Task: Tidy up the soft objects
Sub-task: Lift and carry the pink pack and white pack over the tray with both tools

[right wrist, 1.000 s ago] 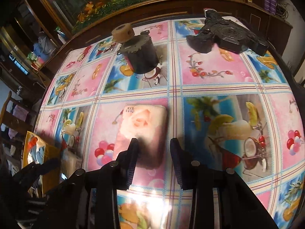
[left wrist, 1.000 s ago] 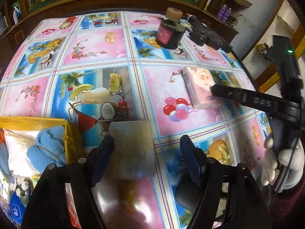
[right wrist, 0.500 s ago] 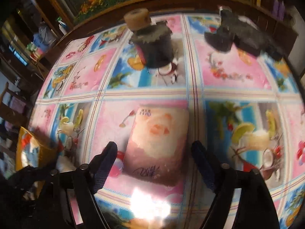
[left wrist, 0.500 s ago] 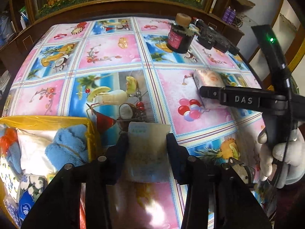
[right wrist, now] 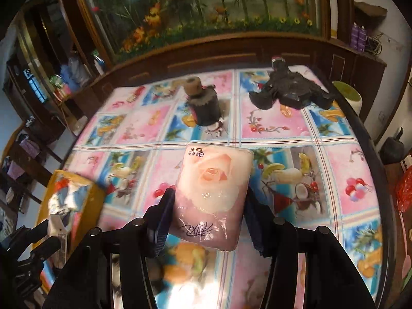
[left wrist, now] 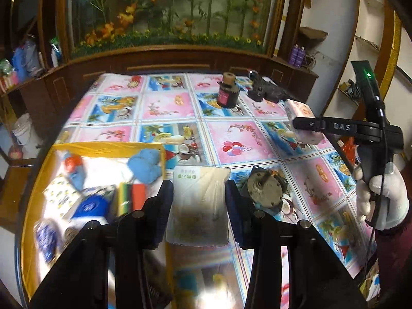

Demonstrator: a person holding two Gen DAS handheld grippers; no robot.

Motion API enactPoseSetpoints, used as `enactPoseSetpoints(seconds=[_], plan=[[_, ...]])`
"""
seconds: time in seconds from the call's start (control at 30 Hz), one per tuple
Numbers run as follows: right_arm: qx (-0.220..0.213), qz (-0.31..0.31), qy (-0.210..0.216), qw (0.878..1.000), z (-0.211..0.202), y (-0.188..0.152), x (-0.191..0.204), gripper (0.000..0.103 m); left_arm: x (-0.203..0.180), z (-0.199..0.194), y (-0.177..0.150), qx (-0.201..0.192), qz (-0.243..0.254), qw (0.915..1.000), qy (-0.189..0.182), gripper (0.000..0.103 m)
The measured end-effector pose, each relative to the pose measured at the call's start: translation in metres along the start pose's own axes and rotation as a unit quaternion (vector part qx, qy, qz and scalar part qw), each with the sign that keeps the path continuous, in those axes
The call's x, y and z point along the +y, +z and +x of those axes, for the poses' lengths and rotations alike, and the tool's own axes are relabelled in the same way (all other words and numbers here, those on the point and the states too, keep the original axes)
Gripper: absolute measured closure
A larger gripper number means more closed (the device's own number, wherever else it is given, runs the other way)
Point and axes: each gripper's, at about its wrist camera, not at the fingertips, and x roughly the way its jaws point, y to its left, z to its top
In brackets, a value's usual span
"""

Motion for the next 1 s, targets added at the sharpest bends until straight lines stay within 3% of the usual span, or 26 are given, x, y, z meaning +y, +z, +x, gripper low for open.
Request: enactPoseSetpoints(seconds=[0.2,0.43,0.63,1.0], plan=[[-0.018,-0.031,0.057,0.998,-0.059,-0.047,0.034,0.051,0.005,-0.049,-0.031,-0.041,-0.020,0.9980,0.045,0.064],[-0.013,-0.077,0.095,0.992,-0.092,-0.098,0.073,0.051,0.023,-0.073,-0.063,-0.057,-0.036,0.9936,0.090,0.064],[-0.006,-0.109,0.105,0.988,-0.099,-0.120,0.110,0.051,0.036,-0.087,-0.081,-0.067,-0.048,0.9906,0.110,0.064],[0.010,-0.147,0.114,0.982,-0.082,-0.126,0.164,0.051,0.062,-0.092,-0.094,-0.073,-0.062,0.9874,0.126,0.064]])
